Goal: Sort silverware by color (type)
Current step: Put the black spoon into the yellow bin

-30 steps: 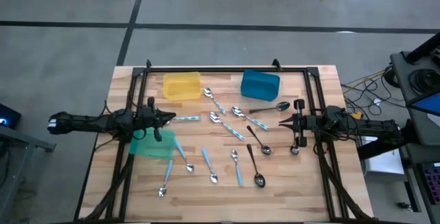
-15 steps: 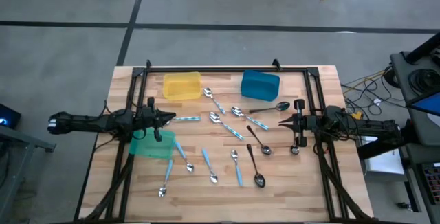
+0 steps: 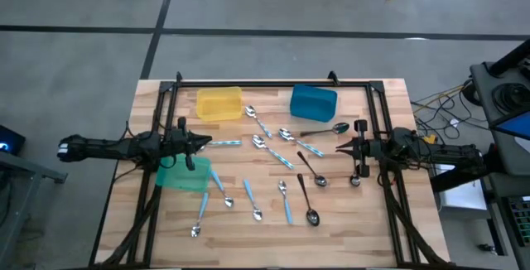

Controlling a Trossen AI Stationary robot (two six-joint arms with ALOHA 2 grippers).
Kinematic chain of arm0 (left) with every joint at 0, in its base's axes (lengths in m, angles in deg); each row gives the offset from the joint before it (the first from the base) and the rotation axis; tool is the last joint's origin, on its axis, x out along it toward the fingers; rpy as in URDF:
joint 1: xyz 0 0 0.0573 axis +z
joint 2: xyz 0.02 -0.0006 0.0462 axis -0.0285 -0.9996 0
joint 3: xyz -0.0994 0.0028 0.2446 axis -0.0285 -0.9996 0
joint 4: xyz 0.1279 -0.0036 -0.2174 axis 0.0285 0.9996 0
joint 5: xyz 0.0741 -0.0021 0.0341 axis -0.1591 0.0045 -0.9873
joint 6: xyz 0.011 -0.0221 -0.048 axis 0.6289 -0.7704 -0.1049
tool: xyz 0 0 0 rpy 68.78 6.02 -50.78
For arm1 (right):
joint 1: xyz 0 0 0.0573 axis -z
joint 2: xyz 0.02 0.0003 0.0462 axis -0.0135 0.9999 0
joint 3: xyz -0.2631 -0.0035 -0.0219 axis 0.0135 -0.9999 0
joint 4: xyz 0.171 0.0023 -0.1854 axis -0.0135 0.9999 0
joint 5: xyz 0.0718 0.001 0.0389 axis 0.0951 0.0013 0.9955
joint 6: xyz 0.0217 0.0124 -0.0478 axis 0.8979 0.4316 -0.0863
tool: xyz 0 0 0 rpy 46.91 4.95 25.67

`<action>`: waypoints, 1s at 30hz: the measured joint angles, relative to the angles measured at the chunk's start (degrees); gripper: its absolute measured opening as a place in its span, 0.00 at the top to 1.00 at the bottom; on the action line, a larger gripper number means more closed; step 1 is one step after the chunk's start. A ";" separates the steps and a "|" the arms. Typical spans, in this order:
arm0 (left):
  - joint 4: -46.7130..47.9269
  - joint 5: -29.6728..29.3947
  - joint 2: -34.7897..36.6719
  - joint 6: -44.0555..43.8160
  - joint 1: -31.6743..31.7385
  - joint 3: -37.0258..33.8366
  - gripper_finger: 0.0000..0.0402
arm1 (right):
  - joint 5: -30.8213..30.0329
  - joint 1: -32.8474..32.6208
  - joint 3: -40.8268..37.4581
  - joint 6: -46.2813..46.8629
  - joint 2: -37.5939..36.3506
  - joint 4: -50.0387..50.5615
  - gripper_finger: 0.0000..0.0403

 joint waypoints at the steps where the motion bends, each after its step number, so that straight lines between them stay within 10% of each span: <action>1: 0.00 0.00 0.01 -0.01 0.00 0.00 1.00 | -0.03 0.01 0.00 5.35 0.00 -0.10 0.96; 13: -5.08 0.02 0.00 -3.89 0.00 0.00 1.00 | -3.07 0.13 -0.01 39.16 0.88 -7.32 0.96; 19: -16.23 0.02 0.02 -20.42 0.00 0.00 1.00 | -3.13 0.13 -0.01 43.87 4.73 -10.85 0.96; 30: -20.76 -0.67 0.00 -15.90 0.02 0.00 1.00 | -7.80 0.15 1.97 45.20 15.78 -14.12 0.96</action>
